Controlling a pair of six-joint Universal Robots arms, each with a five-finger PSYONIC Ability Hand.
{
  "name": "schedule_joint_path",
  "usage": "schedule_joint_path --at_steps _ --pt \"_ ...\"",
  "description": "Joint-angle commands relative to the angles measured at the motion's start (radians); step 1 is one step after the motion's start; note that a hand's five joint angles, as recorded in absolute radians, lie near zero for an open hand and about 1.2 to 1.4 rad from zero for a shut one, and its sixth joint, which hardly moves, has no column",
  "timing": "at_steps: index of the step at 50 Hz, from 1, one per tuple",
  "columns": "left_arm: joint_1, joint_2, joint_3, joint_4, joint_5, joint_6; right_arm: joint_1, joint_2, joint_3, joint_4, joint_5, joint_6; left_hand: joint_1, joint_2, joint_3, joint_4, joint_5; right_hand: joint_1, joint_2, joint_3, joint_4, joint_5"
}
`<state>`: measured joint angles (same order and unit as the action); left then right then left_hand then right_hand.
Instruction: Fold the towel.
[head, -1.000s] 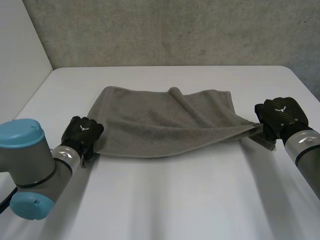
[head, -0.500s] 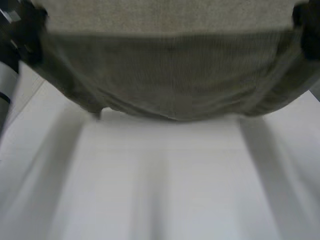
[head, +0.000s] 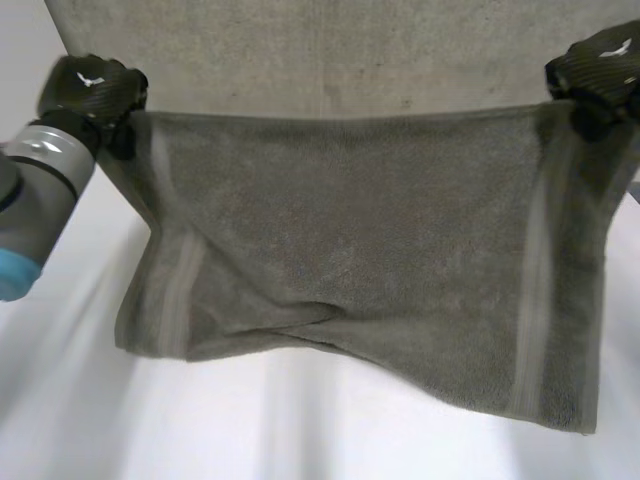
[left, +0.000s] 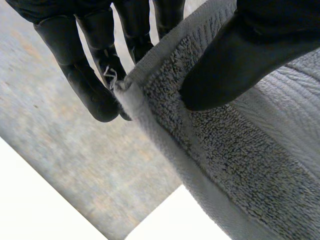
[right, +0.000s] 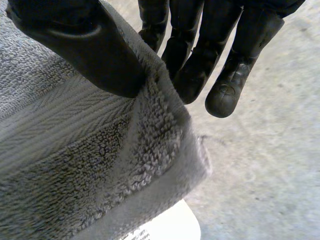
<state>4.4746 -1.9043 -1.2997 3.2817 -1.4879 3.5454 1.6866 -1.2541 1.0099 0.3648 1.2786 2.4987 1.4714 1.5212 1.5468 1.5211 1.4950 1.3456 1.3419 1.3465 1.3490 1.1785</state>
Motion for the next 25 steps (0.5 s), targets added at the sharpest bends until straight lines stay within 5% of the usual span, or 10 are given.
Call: schedule_joint_path --at_steps 1,5,10,16,25 --pt "-0.012 -0.218 0.339 -0.097 -0.017 0.041 0.068 0.168 -0.158 -0.214 0.068 -0.012 -0.075 -0.125 -0.151 -0.125 -0.273 0.051 0.054 0.05 0.047 0.043" --pt "-0.038 -0.257 0.524 -0.114 -0.037 0.021 0.074 0.17 -0.189 -0.418 0.079 -0.021 -0.075 -0.125 -0.151 -0.125 -0.273 0.051 0.054 0.05 0.047 0.043" --pt "-0.038 -0.231 0.75 -0.102 -0.106 -0.19 0.082 0.092 -0.131 -0.783 0.09 -0.006 -0.075 -0.125 -0.151 -0.125 -0.273 0.051 0.054 0.05 0.047 0.043" --pt "-0.021 -0.159 0.742 -0.086 -0.1 -0.356 0.076 0.03 -0.1 -0.723 0.088 0.012 -0.075 -0.125 -0.151 -0.125 -0.273 0.051 0.054 0.05 0.047 0.043" --pt "-0.011 -0.156 0.516 -0.085 -0.092 -0.359 0.074 0.056 -0.045 -0.474 0.061 0.016 -0.075 -0.125 -0.151 -0.125 -0.273 0.051 0.054 0.05 0.047 0.043"
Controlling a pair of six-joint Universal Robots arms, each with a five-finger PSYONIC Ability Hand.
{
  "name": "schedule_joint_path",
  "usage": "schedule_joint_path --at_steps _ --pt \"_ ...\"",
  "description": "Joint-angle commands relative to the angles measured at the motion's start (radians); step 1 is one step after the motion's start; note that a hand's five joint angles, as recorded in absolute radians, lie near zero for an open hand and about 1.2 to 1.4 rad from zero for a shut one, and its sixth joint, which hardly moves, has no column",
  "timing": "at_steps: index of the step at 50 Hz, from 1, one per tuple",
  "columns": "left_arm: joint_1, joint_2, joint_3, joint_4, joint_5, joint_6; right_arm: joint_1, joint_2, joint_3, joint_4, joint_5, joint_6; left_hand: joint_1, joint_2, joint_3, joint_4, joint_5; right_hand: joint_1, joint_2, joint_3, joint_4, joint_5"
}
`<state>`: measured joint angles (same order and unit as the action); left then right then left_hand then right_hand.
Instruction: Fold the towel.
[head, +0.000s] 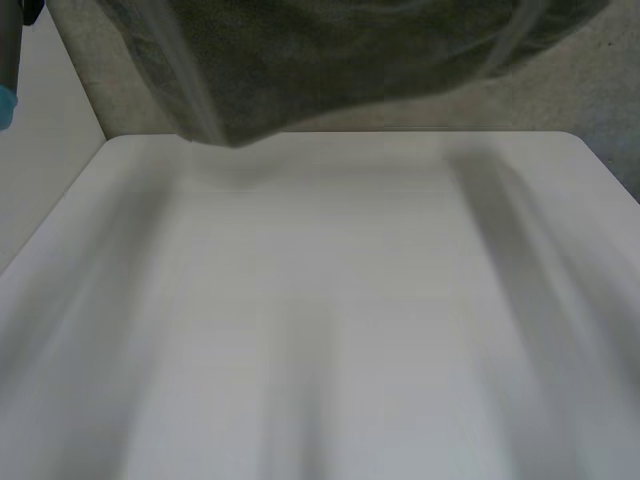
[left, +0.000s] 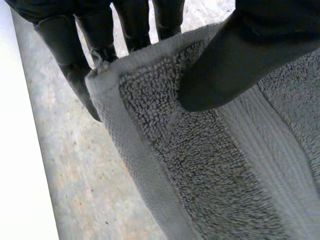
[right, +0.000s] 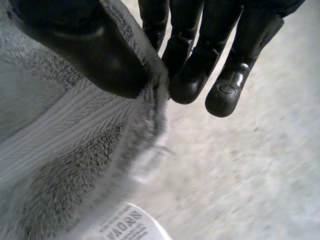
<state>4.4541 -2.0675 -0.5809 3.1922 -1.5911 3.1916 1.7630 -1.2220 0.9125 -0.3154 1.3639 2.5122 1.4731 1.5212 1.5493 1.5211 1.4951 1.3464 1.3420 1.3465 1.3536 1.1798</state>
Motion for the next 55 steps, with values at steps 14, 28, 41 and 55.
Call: schedule_joint_path --at_steps 14,28,41,55 --pt "0.04 -0.006 -0.895 0.345 0.171 0.228 0.003 0.182 0.408 0.259 -0.126 -0.052 -0.077 -0.125 -0.153 -0.125 -0.273 0.05 0.054 0.05 0.043 0.042" --pt "0.074 0.207 -1.157 0.42 0.232 0.39 -0.014 0.004 0.483 0.443 -0.086 -0.075 -0.077 -0.125 -0.153 -0.125 -0.273 0.05 0.054 0.05 0.043 0.042" --pt "0.154 0.507 -1.2 0.391 0.278 0.386 -0.022 -0.337 0.531 0.576 -0.077 -0.079 -0.077 -0.125 -0.153 -0.125 -0.273 0.05 0.054 0.05 0.043 0.042" --pt "0.146 0.586 -1.272 0.365 0.315 0.393 -0.102 -0.398 0.546 0.688 -0.1 -0.092 -0.077 -0.125 -0.153 -0.125 -0.273 0.05 0.054 0.05 0.043 0.042"
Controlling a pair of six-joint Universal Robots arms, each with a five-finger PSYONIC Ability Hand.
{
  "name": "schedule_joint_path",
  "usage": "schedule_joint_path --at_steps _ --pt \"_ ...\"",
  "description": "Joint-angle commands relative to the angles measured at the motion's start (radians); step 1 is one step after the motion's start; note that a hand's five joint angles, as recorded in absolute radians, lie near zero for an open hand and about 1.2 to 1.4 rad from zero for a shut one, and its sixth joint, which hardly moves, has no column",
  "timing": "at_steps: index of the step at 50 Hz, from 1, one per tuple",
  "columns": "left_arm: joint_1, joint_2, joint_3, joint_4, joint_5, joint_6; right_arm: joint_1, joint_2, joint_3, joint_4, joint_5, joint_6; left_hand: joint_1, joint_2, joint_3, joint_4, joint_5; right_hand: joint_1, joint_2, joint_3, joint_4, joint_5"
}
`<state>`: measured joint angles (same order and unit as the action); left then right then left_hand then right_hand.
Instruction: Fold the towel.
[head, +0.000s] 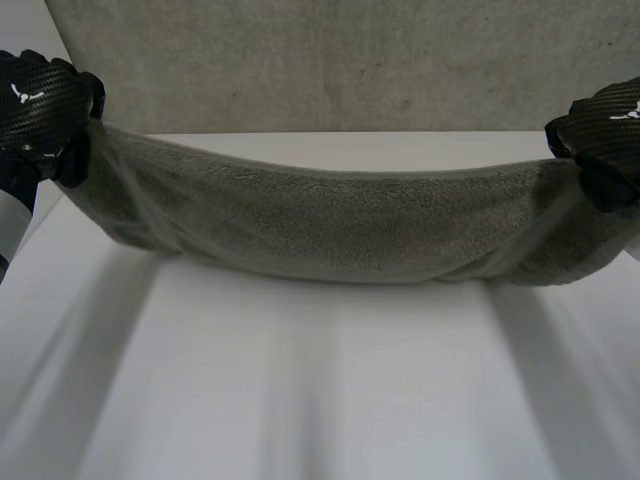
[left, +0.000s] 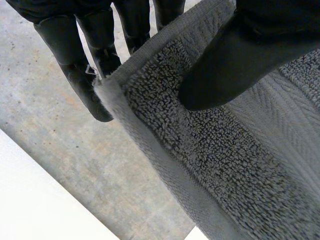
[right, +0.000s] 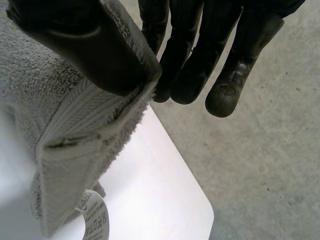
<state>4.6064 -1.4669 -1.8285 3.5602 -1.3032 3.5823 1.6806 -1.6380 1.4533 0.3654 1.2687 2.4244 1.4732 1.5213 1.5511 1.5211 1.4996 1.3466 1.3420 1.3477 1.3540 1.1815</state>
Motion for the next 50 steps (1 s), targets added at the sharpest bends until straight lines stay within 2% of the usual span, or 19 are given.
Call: schedule_joint_path --at_steps 1,8,17,22,24,31,32,33,34,35,36,37,38,39,44,46,50 --pt "-0.008 -0.03 -0.026 -0.003 0.028 0.003 -0.019 0.033 0.007 0.004 -0.005 -0.007 -0.077 -0.125 -0.155 -0.125 -0.278 0.05 0.054 0.049 0.042 0.04" --pt "-0.011 -0.158 -0.018 -0.004 0.027 0.007 -0.007 0.158 -0.008 0.006 0.0 -0.047 -0.077 -0.125 -0.155 -0.125 -0.278 0.05 0.054 0.049 0.042 0.04" --pt "-0.011 -0.389 0.074 -0.001 0.021 0.056 -0.004 0.4 -0.094 -0.08 0.008 -0.064 -0.077 -0.125 -0.155 -0.125 -0.278 0.05 0.054 0.049 0.042 0.04" --pt "-0.02 -0.513 0.166 -0.011 -0.004 0.115 0.004 0.515 -0.16 -0.134 0.011 -0.061 -0.077 -0.125 -0.155 -0.125 -0.278 0.05 0.054 0.049 0.042 0.04" --pt "-0.027 -0.576 0.227 -0.029 -0.037 0.136 0.027 0.593 -0.214 -0.167 0.011 -0.061 -0.077 -0.125 -0.155 -0.125 -0.278 0.05 0.054 0.049 0.042 0.04" --pt "-0.034 -0.67 0.323 -0.052 -0.096 0.136 0.059 0.722 -0.296 -0.187 0.012 -0.061 -0.077 -0.125 -0.155 -0.125 -0.278 0.05 0.054 0.049 0.042 0.04" --pt "-0.037 -0.685 0.337 -0.053 -0.105 0.138 0.064 0.747 -0.313 -0.189 0.014 -0.059 -0.077 -0.125 -0.155 -0.125 -0.278 -0.269 -0.264 -0.27 -0.276 -0.278" --pt "-0.037 -0.685 0.337 -0.053 -0.105 0.138 0.064 0.747 -0.314 -0.189 0.014 -0.059 -0.077 -0.125 -0.155 -0.125 -0.278 -0.272 -0.268 -0.273 -0.28 -0.282" --pt "-0.043 -0.697 0.353 -0.055 -0.11 0.138 0.07 0.767 -0.324 -0.191 0.017 -0.054 -0.155 -0.203 -0.233 -0.203 -0.356 -0.775 -0.77 -0.776 -0.782 -0.785" --pt "-0.043 -0.698 0.353 -0.055 -0.11 0.138 0.07 0.767 -0.324 -0.191 0.017 -0.054 -0.156 -0.204 -0.234 -0.204 -0.357 -0.78 -0.776 -0.781 -0.788 -0.79" --pt "-0.05 -0.71 0.363 -0.058 -0.111 0.139 0.074 0.78 -0.333 -0.197 0.026 -0.05 -0.606 -0.654 -0.684 -0.654 -0.807 -1.172 -1.168 -1.173 -1.179 -1.182" --pt "-0.057 -0.719 0.374 -0.066 -0.116 0.139 0.08 0.787 -0.34 -0.213 0.041 -0.045 -1.088 -1.136 -1.165 -1.135 -1.288 -1.172 -1.168 -1.173 -1.179 -1.182" --pt "-0.057 -0.719 0.374 -0.066 -0.116 0.139 0.085 0.785 -0.346 -0.236 0.061 -0.039 -1.092 -1.14 -1.17 -1.14 -1.293 -1.172 -1.168 -1.173 -1.179 -1.182" --pt "-0.063 -0.724 0.385 -0.073 -0.126 0.139 0.085 0.785 -0.346 -0.237 0.061 -0.039 -1.299 -1.347 -1.377 -1.347 -1.5 -1.172 -1.168 -1.173 -1.179 -1.182" --pt "-0.072 -0.728 0.417 -0.093 -0.191 0.139 0.094 0.773 -0.335 -0.326 0.092 -0.002 -1.295 -1.343 -1.373 -1.343 -1.496 -1.172 -1.168 -1.173 -1.179 -1.182" --pt "-0.073 -0.724 0.425 -0.099 -0.225 0.136 0.088 0.721 -0.312 -0.368 0.095 0.047 -1.295 -1.343 -1.373 -1.343 -1.496 -1.172 -1.168 -1.173 -1.179 -1.182" --pt "-0.077 -0.714 0.42 -0.101 -0.231 0.135 0.082 0.631 -0.269 -0.379 0.092 0.093 -1.295 -1.343 -1.373 -1.343 -1.496 -1.172 -1.168 -1.173 -1.179 -1.182"
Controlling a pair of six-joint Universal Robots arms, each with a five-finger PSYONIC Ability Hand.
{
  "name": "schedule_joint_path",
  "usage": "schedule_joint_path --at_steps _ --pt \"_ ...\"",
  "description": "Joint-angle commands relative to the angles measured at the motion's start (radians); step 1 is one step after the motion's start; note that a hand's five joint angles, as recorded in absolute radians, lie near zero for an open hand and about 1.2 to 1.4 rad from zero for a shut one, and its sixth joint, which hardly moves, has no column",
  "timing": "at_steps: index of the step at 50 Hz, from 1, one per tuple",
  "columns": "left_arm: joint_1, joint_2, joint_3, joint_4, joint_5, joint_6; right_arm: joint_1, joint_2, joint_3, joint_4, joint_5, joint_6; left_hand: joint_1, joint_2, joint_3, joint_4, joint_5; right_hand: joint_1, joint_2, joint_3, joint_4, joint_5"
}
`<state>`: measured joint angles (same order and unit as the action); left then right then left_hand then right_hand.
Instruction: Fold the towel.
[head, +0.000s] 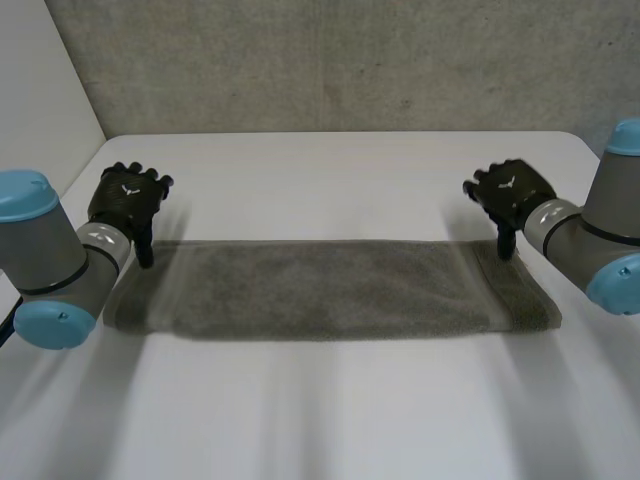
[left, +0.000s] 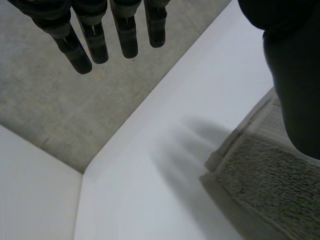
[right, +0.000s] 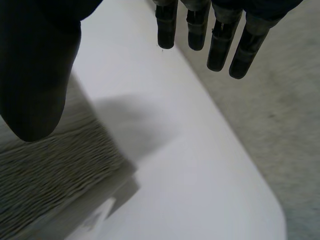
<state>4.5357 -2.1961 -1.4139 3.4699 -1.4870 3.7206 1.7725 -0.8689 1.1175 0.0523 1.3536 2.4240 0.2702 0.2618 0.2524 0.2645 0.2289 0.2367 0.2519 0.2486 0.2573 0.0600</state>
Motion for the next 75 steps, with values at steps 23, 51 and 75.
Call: schedule_joint_path --at_steps 23,51,75 --pt "-0.061 0.154 -0.165 0.009 0.02 -0.169 -0.085 -0.365 0.53 0.094 -0.074 0.124 -0.077 -0.069 -0.059 -0.072 -0.21 -0.062 -0.077 -0.074 -0.083 -0.06" --pt "-0.053 0.187 -0.195 0.011 0.037 -0.229 -0.277 -0.289 0.525 -0.084 0.022 0.073 -0.074 -0.066 -0.057 -0.069 -0.208 1.16 1.144 1.148 1.139 1.162" --pt "-0.064 0.269 -0.175 0.009 0.031 -0.251 0.041 -0.372 0.186 -0.035 0.068 0.029 -0.074 -0.066 -0.057 -0.069 -0.208 1.16 1.144 1.148 1.139 1.162"
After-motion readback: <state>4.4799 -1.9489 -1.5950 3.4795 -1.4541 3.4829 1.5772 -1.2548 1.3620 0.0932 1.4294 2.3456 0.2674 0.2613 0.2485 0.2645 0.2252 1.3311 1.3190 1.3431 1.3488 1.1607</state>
